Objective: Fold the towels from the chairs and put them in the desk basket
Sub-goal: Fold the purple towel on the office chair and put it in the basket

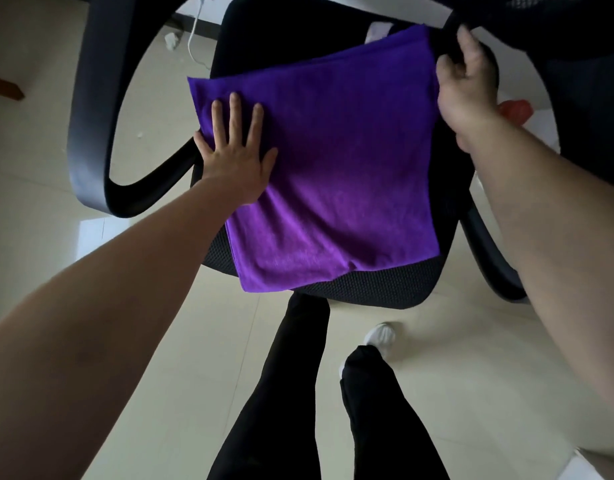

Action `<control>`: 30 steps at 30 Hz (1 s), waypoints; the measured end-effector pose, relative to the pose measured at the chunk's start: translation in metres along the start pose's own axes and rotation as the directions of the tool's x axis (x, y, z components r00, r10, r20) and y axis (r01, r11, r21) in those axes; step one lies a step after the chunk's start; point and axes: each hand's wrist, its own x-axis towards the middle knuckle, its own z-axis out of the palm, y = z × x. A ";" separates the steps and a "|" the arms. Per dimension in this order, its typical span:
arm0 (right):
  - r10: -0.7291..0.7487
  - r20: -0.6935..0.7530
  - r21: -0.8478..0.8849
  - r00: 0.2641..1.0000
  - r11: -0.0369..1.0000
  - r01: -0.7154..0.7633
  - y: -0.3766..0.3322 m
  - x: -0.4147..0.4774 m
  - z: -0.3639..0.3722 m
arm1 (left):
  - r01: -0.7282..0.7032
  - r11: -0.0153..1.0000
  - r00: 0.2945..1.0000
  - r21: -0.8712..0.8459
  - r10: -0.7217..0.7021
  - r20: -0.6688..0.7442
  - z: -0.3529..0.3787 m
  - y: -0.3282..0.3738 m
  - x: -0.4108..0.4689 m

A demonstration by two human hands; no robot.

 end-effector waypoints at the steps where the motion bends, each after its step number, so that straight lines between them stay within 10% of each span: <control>1: 0.027 -0.026 -0.074 0.999 0.997 -0.029 0.006 0.001 -0.002 | -0.004 1.000 1.000 0.005 0.004 0.007 -0.002 0.000 0.001; 13: 0.225 -0.023 -0.342 0.974 0.914 -0.219 0.093 -0.124 0.004 | 0.344 0.850 0.922 -0.398 -0.387 -0.030 0.045 0.049 -0.135; 17: 0.255 -0.001 -0.443 0.967 0.867 -0.229 0.110 -0.158 0.004 | 0.648 0.252 0.608 -0.719 -0.740 0.288 0.066 0.072 -0.176; 21: 0.329 0.055 -0.353 0.943 0.890 -0.290 0.119 -0.177 0.002 | 0.488 -0.433 0.427 -0.757 -0.638 0.641 0.068 0.086 -0.189; 25: 0.454 0.109 0.116 0.884 0.877 -0.465 0.121 -0.182 -0.006 | 0.295 -0.652 0.437 -0.698 -0.558 0.706 0.052 0.085 -0.189; 30: 0.386 -0.073 0.207 0.919 0.908 -0.365 0.132 -0.201 -0.013 | 0.180 -0.641 0.421 -0.746 -0.635 0.647 0.040 0.070 -0.204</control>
